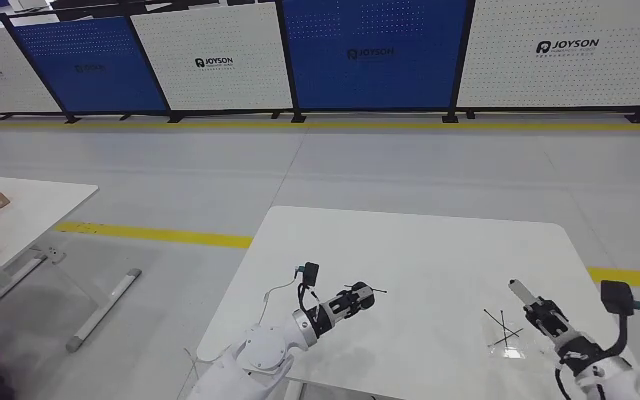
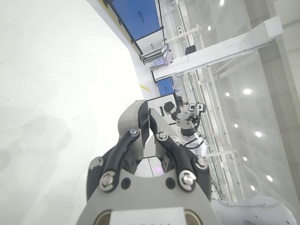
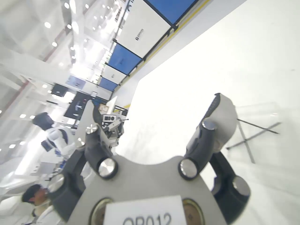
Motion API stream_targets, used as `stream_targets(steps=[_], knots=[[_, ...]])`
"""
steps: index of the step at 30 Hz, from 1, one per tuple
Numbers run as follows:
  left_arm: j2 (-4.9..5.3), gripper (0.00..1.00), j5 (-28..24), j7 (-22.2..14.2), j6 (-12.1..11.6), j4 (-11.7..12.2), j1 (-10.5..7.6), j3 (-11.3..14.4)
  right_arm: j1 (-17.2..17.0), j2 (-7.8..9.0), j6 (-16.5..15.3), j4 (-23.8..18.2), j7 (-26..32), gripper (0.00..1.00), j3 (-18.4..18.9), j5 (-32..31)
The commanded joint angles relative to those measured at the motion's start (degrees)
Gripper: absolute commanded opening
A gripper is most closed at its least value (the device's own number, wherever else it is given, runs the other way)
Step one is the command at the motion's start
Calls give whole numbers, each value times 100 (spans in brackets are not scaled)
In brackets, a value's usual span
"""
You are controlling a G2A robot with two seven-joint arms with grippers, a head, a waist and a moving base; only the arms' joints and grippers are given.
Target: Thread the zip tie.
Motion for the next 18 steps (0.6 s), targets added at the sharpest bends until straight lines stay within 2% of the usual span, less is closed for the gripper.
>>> stream_targets(steps=[1,2,18], knots=[[0,0,0,0,0,0,0,0,91,44,167,-27,502,100,71,-342],[0,0,0,0,0,0,0,0,158,59,222,-25,652,100,76,-427],[0,0,0,0,0,0,0,0,158,59,222,-25,652,100,76,-427]])
